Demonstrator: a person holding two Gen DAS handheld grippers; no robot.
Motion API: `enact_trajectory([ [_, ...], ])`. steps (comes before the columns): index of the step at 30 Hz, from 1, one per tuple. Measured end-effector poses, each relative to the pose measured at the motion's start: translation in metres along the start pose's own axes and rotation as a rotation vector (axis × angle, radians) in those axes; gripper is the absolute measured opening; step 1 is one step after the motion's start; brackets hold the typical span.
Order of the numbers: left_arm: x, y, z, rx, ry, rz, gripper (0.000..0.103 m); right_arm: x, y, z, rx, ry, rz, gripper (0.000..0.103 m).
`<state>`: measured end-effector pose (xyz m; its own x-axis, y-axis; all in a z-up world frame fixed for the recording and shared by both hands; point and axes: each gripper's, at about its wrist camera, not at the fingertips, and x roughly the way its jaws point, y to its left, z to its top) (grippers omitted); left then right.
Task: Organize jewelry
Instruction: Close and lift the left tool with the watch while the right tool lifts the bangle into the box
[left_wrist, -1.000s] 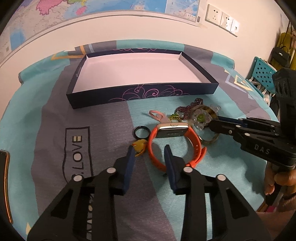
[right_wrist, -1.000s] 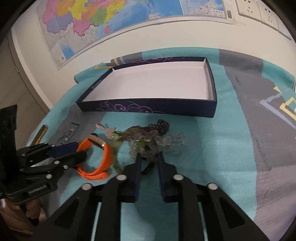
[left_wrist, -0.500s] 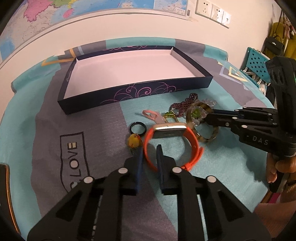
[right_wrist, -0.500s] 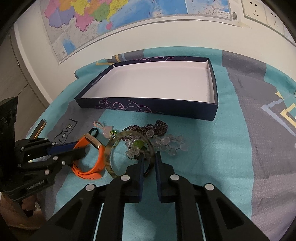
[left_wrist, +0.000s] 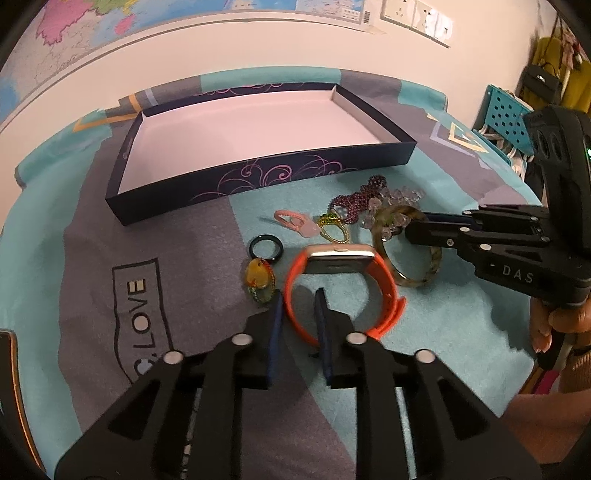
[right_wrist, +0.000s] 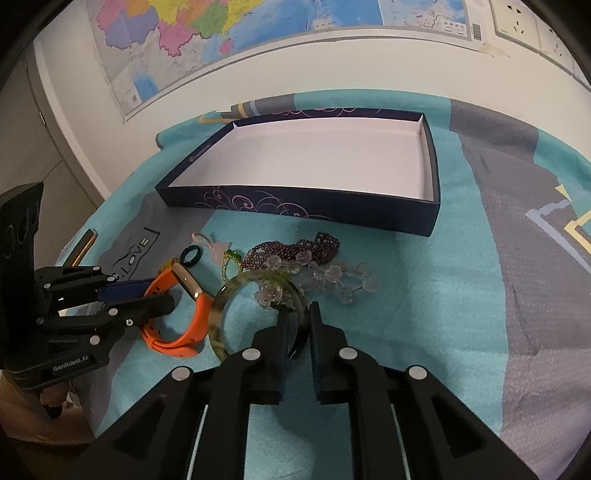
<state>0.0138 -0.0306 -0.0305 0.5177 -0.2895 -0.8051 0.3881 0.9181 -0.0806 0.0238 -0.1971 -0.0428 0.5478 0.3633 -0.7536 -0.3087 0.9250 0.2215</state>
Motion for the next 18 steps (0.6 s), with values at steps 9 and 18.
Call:
enact_trajectory([
  [9,-0.016,0.012,0.008,-0.077,-0.030,-0.062,0.008,-0.025,-0.009,0.012,0.029,-0.066,0.042,0.006],
  [18,-0.035,0.038,0.051,-0.127,-0.125,-0.053,0.008,-0.030,-0.016,0.058,0.012,-0.126,0.047,0.006],
])
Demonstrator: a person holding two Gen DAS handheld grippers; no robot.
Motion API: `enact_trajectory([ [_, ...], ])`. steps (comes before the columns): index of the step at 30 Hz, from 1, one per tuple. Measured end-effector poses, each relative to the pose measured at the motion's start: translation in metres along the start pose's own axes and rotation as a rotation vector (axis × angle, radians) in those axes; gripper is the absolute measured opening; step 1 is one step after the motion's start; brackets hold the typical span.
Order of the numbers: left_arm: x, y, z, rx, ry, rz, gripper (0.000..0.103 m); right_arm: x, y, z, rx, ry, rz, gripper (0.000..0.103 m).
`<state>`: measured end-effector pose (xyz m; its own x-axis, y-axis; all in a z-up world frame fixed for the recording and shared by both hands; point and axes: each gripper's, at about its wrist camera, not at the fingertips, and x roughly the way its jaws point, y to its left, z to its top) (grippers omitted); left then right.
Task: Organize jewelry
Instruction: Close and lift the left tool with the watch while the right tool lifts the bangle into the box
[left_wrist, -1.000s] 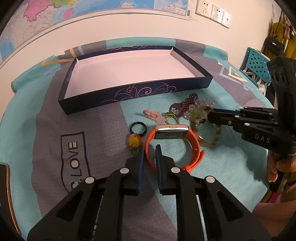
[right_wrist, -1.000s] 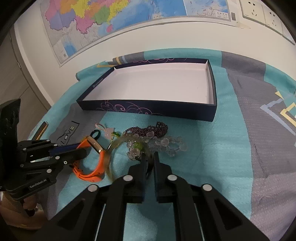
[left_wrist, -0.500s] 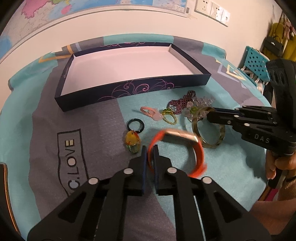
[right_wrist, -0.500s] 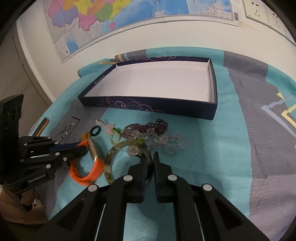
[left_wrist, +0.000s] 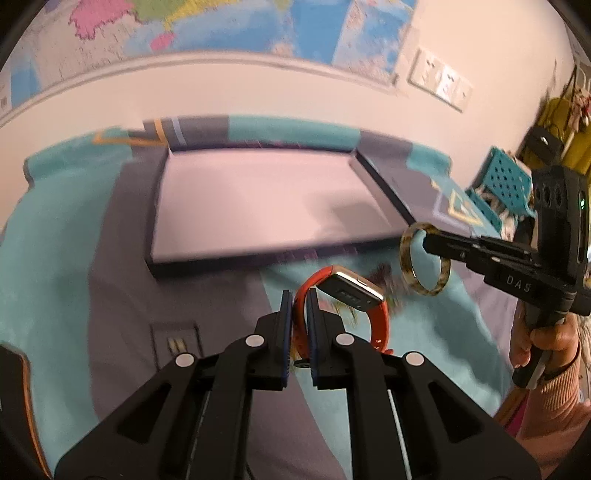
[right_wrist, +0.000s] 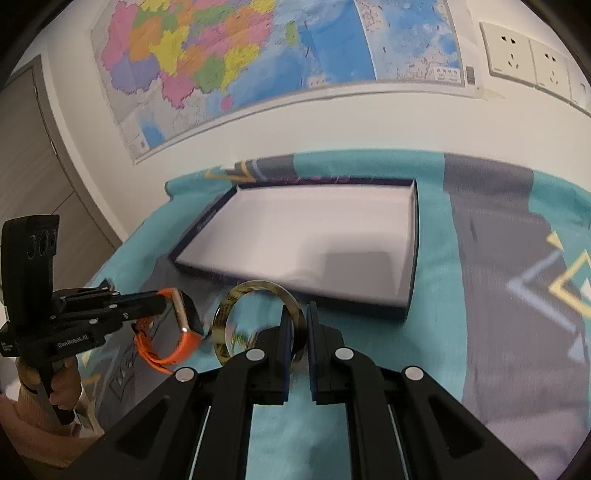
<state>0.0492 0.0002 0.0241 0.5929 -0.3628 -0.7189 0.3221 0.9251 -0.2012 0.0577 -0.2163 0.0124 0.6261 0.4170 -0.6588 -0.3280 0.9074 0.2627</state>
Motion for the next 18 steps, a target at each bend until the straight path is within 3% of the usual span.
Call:
enact_trajectory([
  [7,0.021,0.024,0.056,-0.045,-0.051,0.044,0.008,0.038,-0.015,0.051,-0.004,0.008,-0.052,0.006],
  [18,0.101,0.059,0.115,-0.112,0.013,0.085,0.013,0.131,-0.040,0.107,0.040,0.134,-0.099,0.006],
])
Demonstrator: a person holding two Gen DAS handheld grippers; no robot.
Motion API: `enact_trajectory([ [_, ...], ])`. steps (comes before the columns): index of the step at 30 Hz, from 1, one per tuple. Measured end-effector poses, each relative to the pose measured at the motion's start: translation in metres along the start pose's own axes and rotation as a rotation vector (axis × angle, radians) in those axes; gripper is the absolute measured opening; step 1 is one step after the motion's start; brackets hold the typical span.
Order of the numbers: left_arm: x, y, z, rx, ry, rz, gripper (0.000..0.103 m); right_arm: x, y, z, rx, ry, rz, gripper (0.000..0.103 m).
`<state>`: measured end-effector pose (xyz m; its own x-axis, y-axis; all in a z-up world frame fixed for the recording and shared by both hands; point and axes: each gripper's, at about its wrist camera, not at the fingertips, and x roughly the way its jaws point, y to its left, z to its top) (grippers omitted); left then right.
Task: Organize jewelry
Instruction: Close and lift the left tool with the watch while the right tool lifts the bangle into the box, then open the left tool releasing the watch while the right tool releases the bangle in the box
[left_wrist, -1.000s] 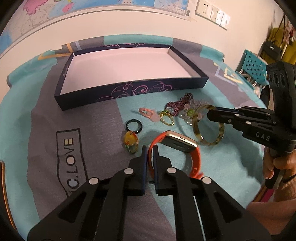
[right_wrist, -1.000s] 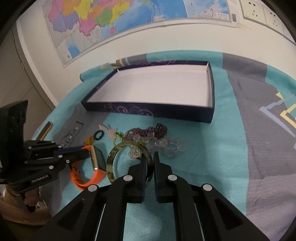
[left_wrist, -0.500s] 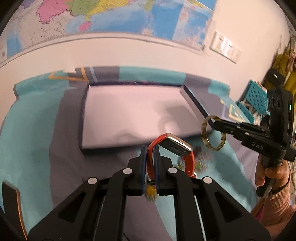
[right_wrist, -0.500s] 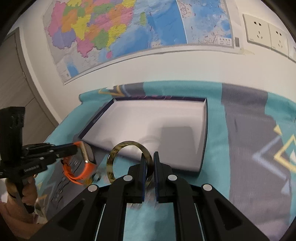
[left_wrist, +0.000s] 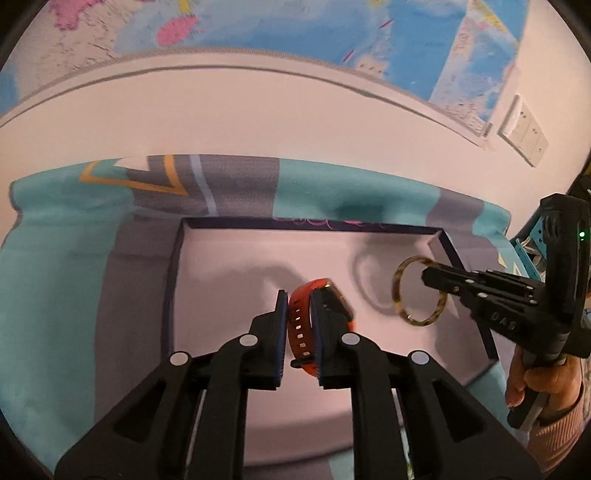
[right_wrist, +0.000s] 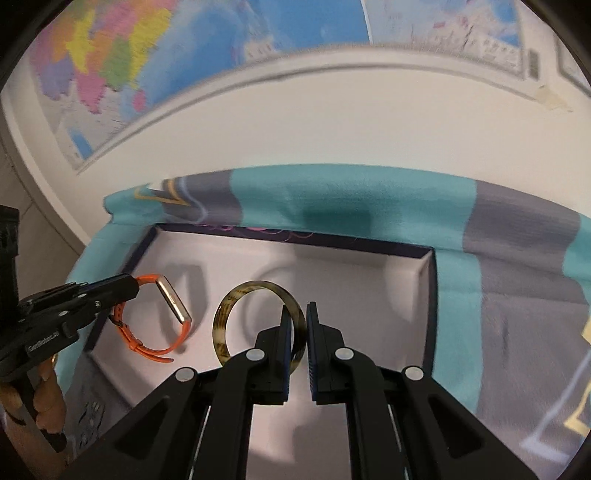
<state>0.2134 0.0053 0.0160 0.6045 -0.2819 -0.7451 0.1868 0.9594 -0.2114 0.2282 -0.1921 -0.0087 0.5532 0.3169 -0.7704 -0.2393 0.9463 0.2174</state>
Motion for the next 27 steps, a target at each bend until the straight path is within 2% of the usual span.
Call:
enact_trajectory([
  [4,0.021,0.003,0.012,-0.013,0.028,-0.018,0.010,0.021,-0.005,0.012,0.016,0.047,-0.013,0.006],
  [12,0.050,0.010,0.020,-0.059,0.081,0.037,0.007,0.039,-0.011,0.025,0.043,0.084,-0.050,0.007],
  [16,0.054,0.010,0.022,-0.079,0.081,0.062,0.008,0.038,-0.011,0.023,0.059,0.065,-0.058,0.014],
  [20,0.052,0.007,0.020,-0.074,0.078,0.056,0.016,0.018,-0.012,0.018,0.058,-0.001,-0.055,0.022],
  [22,0.045,0.007,0.016,-0.072,0.060,0.054,0.030,-0.001,-0.010,0.010,0.037,-0.043,-0.023,0.031],
  [26,0.013,0.003,0.004,-0.009,-0.040,0.079,0.048,-0.037,-0.001,-0.015,-0.041,-0.105,0.020,0.039],
  [27,0.003,0.000,-0.002,0.015,-0.067,0.085,0.050,-0.044,0.002,-0.022,-0.067,-0.112,0.021,0.040],
])
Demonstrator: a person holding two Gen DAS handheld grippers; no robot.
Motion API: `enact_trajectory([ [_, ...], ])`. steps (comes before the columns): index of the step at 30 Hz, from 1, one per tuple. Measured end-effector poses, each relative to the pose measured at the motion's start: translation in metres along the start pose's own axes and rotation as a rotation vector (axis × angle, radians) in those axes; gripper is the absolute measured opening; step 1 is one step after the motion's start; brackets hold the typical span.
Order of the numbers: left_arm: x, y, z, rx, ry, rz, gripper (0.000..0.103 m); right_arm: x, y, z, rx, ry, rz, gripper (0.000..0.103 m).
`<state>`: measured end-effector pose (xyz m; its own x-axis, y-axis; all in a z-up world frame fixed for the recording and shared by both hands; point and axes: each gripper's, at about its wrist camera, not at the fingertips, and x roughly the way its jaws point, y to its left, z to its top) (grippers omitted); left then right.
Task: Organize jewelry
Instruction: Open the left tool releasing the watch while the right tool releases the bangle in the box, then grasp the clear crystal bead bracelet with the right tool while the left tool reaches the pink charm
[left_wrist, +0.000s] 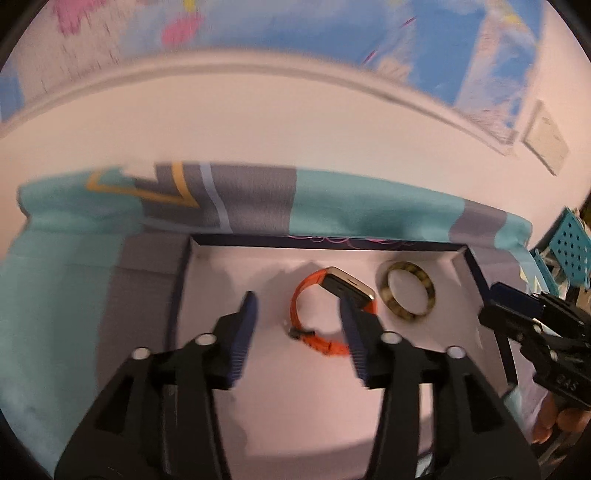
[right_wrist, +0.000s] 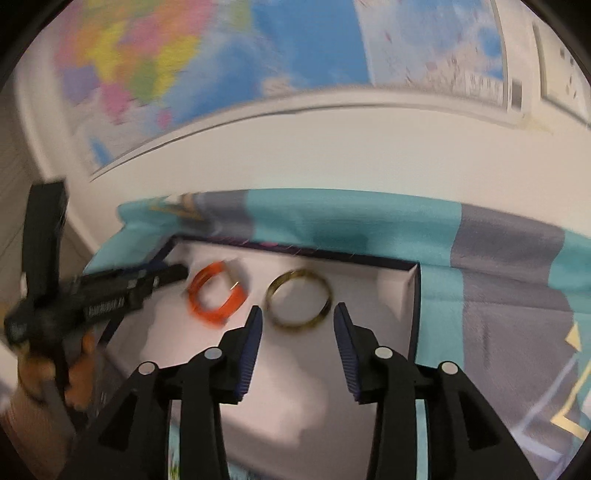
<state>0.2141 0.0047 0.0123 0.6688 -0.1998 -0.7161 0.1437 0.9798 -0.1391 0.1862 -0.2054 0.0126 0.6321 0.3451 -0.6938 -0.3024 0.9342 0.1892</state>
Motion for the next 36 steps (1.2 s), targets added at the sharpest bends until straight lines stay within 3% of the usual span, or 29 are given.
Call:
enact_trajectory([
  [6,-0.053,-0.010,-0.040,0.120,-0.071,-0.003,0.061,-0.039,0.014,-0.048,-0.098,0.024,0.067,0.040],
  [12,-0.074,-0.009,-0.082,0.161,-0.048,-0.029,0.062,-0.054,0.014,-0.096,-0.084,0.084,0.086,0.040],
  [20,-0.079,-0.005,-0.120,0.172,0.005,-0.038,0.064,-0.050,0.015,-0.114,-0.057,0.118,0.098,0.038],
  [25,-0.077,-0.001,-0.132,0.158,0.027,-0.045,0.065,-0.051,0.019,-0.125,-0.075,0.146,0.108,0.024],
  [35,-0.079,-0.006,-0.146,0.200,0.056,-0.062,0.065,-0.068,0.022,-0.130,-0.068,0.117,0.122,0.011],
  [36,-0.080,-0.006,-0.148,0.204,0.058,-0.067,0.065,-0.070,0.023,-0.128,-0.071,0.110,0.125,0.005],
])
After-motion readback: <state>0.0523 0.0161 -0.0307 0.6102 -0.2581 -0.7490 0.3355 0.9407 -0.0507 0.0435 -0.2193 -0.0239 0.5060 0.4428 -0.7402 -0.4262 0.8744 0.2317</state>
